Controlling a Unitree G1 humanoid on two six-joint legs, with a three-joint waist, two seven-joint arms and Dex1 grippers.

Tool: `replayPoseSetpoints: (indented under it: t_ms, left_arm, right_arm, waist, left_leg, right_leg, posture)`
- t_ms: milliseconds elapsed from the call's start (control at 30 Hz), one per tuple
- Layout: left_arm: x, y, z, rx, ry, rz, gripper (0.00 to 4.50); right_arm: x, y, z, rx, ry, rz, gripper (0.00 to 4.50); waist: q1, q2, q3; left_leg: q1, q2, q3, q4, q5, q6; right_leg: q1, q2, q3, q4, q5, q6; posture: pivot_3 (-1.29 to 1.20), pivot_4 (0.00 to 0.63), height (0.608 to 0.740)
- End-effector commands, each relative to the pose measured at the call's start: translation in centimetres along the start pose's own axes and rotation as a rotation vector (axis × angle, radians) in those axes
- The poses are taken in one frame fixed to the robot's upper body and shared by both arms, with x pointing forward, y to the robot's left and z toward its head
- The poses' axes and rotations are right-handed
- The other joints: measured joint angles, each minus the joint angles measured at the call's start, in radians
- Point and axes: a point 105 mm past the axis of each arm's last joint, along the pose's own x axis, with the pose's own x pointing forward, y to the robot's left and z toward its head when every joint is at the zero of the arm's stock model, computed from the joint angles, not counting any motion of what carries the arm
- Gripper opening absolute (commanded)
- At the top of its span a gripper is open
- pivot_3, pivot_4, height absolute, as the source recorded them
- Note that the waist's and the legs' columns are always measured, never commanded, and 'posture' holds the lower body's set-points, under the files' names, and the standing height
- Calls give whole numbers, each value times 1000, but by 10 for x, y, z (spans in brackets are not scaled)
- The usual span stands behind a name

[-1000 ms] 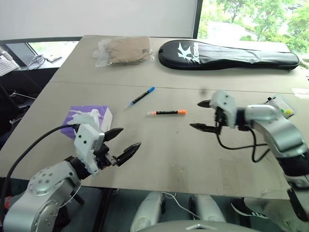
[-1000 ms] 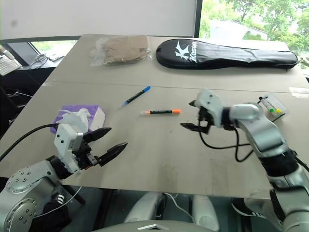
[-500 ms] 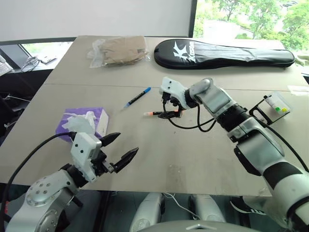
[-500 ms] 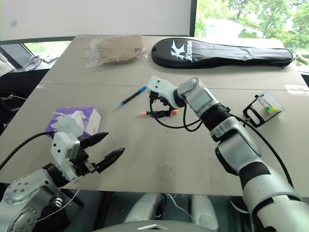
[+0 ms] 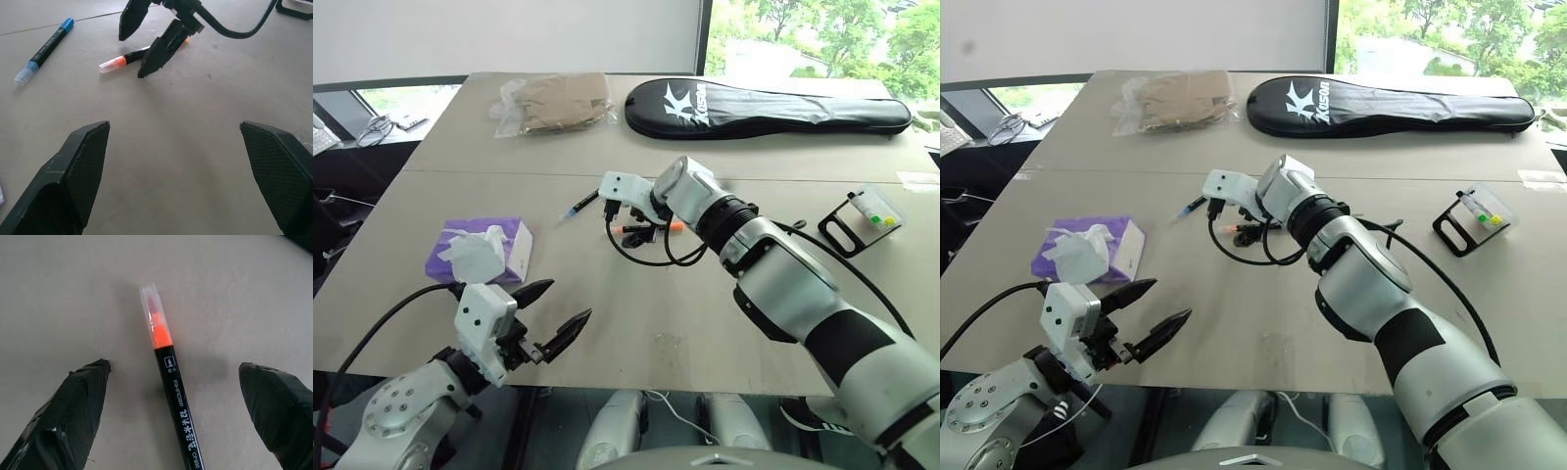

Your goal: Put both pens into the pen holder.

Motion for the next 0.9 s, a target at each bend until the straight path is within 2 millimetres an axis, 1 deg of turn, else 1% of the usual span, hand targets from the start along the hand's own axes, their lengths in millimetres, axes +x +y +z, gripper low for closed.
replayPoseSetpoints:
  t_ms: [33,67,167,200,233,267,300,333,367,400,467,500,533,600,633,700,733,767,800,833,867,900]
  left_arm:
    - [4,-7,11,38,-38,-10,4500]
    - [5,-8,11,36,-38,-9,4500]
    - [5,-10,8,34,-33,-9,4500]
    - [5,-11,8,33,-33,-7,4500]
    - [5,-11,7,33,-32,-5,4500]
    - [5,-11,6,32,-31,-3,4500]
    - [4,-11,6,31,-32,-1,4500]
    - [4,-11,6,29,-35,0,4500]
    - [5,-10,6,28,-38,1,4500]
    - [5,-11,7,27,-41,0,4500]
    - [8,-13,10,28,-62,-10,4500]
    - [10,-14,13,21,-85,-14,4500]
    - [12,-14,16,21,-105,-14,4500]
    - [16,-20,22,12,-155,-57,4500]
    - [20,-25,25,-3,-167,-114,4500]
    - [26,-34,31,-31,-178,-206,4500]
    - [28,-37,33,-37,-180,-242,4500]
    - [33,-40,37,-36,-183,-282,4500]
    - [43,-41,43,-43,-200,-338,4500]
    - [56,-43,48,-38,-214,-390,4500]
    - [66,-45,53,-27,-223,-436,4500]
    - [76,-47,58,-17,-229,-476,4500]
  right_arm:
    - [3,-3,5,-56,35,-69,3967]
    - [5,-1,4,-64,45,-65,3712]
    - [8,1,2,-104,72,-63,2226]
    - [8,1,2,-122,78,-64,1854]
    - [8,1,2,-135,83,-65,1353]
    - [7,0,2,-148,84,-69,1012]
    - [6,-1,2,-153,83,-73,450]
    - [5,-3,1,-159,83,-79,180]
    - [4,-8,0,-179,82,-102,64]
    - [2,-11,-2,-193,82,-117,64]
    - [-7,-23,-7,-130,42,-138,64]
    - [-17,-34,-5,-71,-32,-166,64]
    - [-26,-42,-4,-10,-90,-181,64]
    - [-56,-59,2,170,-260,-154,64]
    - [-81,-72,-1,265,-362,-153,64]
    - [-119,-87,-10,346,-508,-186,64]
    - [-135,-90,-15,361,-578,-211,64]
    - [-153,-92,-19,387,-686,-242,64]
    - [-181,-95,-33,464,-814,-274,64]
    - [-208,-98,-51,509,-894,-372,64]
    - [-228,-97,-67,546,-941,-454,64]
    - [-243,-95,-80,589,-970,-509,64]
  waist:
    - [-2,0,0]
    - [-3,0,0]
    - [-6,1,0]
    - [-5,1,0]
    - [-5,1,0]
    - [-5,1,0]
    - [-3,1,0]
    - [-1,1,0]
    - [1,1,0]
    - [2,2,0]
    - [6,2,0]
    - [6,2,0]
    - [8,2,0]
    - [14,3,2]
    - [14,3,2]
    - [12,3,2]
    - [11,3,2]
    - [8,3,1]
    - [5,2,1]
    - [10,3,0]
    - [24,5,0]
    - [26,4,0]
  left_leg:
    - [0,0,0,0,0,0]
    - [1,0,0,0,0,0]
    - [2,1,0,0,0,0]
    - [2,1,0,0,0,0]
    - [3,1,0,0,0,1]
    - [3,1,-1,0,0,1]
    - [3,1,-1,0,0,1]
    - [3,1,-1,0,0,1]
    - [3,2,-2,0,0,0]
    - [3,2,-2,0,0,0]
    - [2,2,-2,0,2,-3]
    - [2,2,-2,0,2,-3]
    - [1,2,-2,0,2,-3]
    - [0,1,-2,1,2,-3]
    - [-2,1,-3,1,2,-3]
    - [-4,1,-4,2,2,-3]
    - [-6,1,-4,2,2,-3]
    - [-8,2,-5,2,2,-3]
    - [-10,3,-5,2,2,-3]
    - [-12,4,-5,3,2,-3]
    - [-14,4,-5,3,2,-3]
    - [-17,3,-7,6,2,-3]
  right_leg:
    - [0,0,0,1,0,0]
    - [0,0,0,1,0,0]
    - [1,1,0,2,1,-2]
    - [1,1,0,2,2,-3]
    - [1,1,0,2,2,-3]
    - [1,2,-1,3,2,-4]
    - [1,2,-1,3,2,-4]
    - [1,2,-2,3,2,-4]
    - [1,2,-2,3,2,-4]
    - [1,3,-2,3,2,-4]
    - [1,2,-2,3,3,-4]
    - [1,2,-3,2,3,-4]
    - [1,2,-3,1,3,-4]
    - [1,2,-4,1,3,-4]
    - [0,1,-5,0,3,-4]
    - [-1,0,-5,-1,3,-4]
    - [-2,0,-5,0,3,-4]
    - [-3,1,-6,0,3,-4]
    - [-5,1,-6,0,3,-4]
    - [-7,1,-8,0,3,-4]
    - [-8,1,-9,0,3,-4]
    - [-9,0,-12,1,3,-4]
  posture:
    - [0,150,740]
    - [0,150,740]
    - [0,150,740]
    - [0,150,740]
    - [0,150,740]
    - [0,150,740]
    - [0,150,740]
    - [0,150,740]
    - [0,150,740]
    - [0,150,740]
    - [0,150,740]
    - [0,150,740]
    - [0,150,740]
    - [0,150,740]
    - [0,150,740]
    - [0,150,740]
    - [0,150,740]
    - [0,150,740]
    - [0,150,740]
    - [0,150,740]
    - [0,150,740]
    - [0,150,740]
